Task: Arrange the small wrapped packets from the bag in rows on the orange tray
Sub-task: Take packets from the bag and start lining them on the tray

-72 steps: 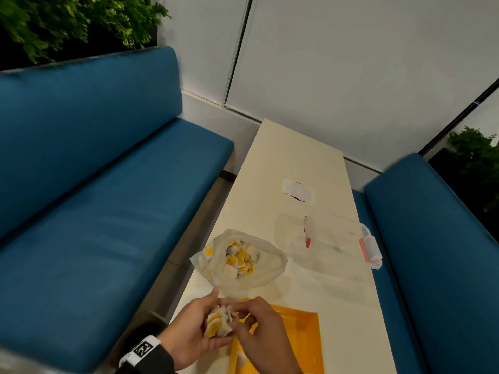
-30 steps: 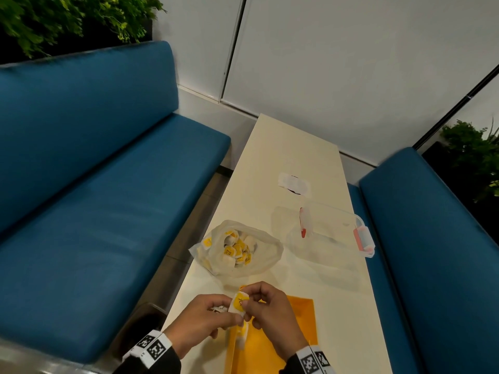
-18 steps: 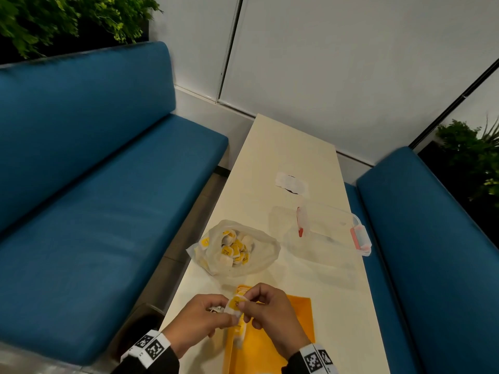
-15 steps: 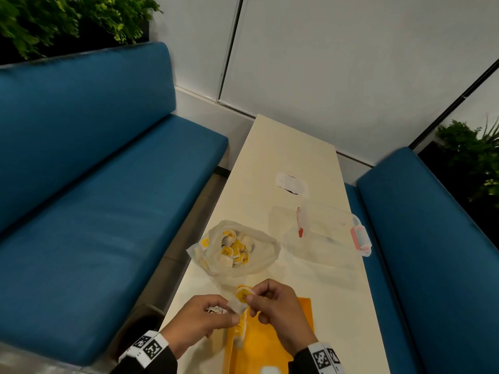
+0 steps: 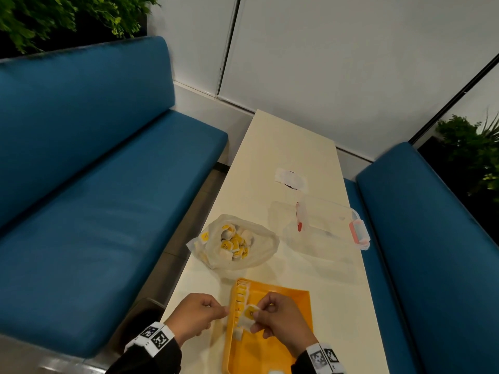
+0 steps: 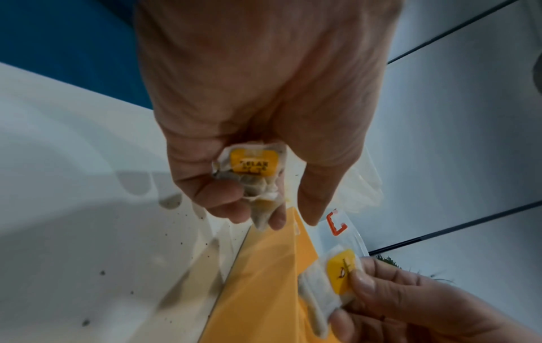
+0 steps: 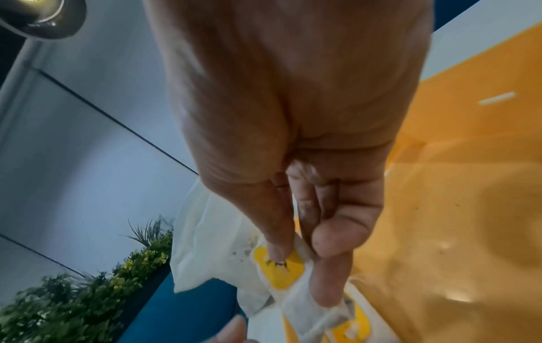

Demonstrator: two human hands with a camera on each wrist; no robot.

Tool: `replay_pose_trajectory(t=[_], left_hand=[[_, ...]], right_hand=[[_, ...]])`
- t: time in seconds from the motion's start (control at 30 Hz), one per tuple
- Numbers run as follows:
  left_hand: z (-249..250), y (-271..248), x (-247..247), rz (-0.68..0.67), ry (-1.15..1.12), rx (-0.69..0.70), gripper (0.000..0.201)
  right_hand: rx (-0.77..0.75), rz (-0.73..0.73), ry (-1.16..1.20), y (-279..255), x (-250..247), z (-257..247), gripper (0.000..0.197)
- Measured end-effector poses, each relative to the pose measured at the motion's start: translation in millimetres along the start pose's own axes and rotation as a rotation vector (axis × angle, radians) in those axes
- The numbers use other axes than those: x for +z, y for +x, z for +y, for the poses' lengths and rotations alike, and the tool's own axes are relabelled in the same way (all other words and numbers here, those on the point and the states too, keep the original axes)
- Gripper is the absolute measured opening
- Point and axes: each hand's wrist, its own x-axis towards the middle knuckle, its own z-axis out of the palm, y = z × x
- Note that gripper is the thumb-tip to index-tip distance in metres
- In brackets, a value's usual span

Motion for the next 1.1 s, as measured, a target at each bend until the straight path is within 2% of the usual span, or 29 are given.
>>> replay_pose_trajectory(t=[0.13, 0.33, 0.43, 0.53, 0.87, 1.1], left_hand=[[1.2, 0.9, 5.2, 0.005, 0.107, 0.037, 0.033], [3.5, 0.6, 9.6, -0.023, 0.169, 0.049, 0.046], [0.5, 2.0, 12.6, -0.011, 0.241, 0.072, 0.039], [-0.2, 0.9, 14.2, -0.005, 0.269, 0.089, 0.030], [2.6, 1.1, 13.9, -0.040, 0.258, 0.064, 0.024], [0.4, 4.3, 12.7, -0.064, 0.235, 0.048, 0.037]], right_hand=[[0.054, -0.049, -0.033, 1.5, 6.6, 14.6, 0.017], [0.133, -0.097, -0.078, 5.4, 20.2, 30.0, 0.019], [0.162, -0.104, -0.118, 10.5, 27.8, 35.3, 0.019], [0.170, -0.084, -0.167, 14.3, 34.5, 37.1, 0.018], [0.110, 0.042, -0.247, 17.5, 48.8, 31.2, 0.016], [0.096, 0.133, -0.338, 29.3, 56.9, 38.6, 0.015]])
